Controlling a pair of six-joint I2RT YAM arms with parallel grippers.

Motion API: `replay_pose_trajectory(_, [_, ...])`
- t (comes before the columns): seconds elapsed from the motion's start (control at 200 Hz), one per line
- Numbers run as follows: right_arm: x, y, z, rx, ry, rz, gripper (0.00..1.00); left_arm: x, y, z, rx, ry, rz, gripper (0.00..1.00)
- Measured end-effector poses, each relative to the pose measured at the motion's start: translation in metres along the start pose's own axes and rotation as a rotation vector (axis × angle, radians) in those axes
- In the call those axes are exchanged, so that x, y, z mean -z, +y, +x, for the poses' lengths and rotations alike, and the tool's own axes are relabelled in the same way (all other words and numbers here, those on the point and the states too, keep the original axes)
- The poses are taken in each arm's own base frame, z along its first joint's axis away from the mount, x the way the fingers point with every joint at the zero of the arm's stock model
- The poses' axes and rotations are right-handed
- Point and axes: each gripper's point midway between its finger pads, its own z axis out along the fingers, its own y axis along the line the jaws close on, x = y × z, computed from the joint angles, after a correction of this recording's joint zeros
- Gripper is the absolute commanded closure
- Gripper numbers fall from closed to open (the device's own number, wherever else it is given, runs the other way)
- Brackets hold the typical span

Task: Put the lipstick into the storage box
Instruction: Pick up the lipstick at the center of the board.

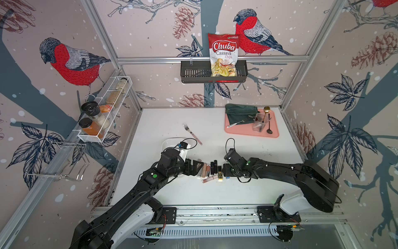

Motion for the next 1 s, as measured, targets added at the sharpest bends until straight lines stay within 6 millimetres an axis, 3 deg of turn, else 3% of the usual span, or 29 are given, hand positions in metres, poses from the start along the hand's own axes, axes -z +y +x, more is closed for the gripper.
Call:
replay_pose_trajectory(0.415, [0.007, -0.017, 0.008, -0.005, 0.011, 0.045, 0.48, -0.001, 0.001, 0.000, 0.001, 0.003, -0.003, 0.04])
replay_pose_trajectory(0.7, [0.013, -0.017, 0.016, 0.051, 0.031, 0.096, 0.47, 0.000, 0.000, 0.000, 0.001, 0.000, -0.002, 0.04])
replay_pose_trajectory(1.001, [0.014, -0.016, 0.024, 0.085, 0.045, 0.121, 0.56, 0.000, 0.000, 0.000, 0.001, 0.000, -0.002, 0.04])
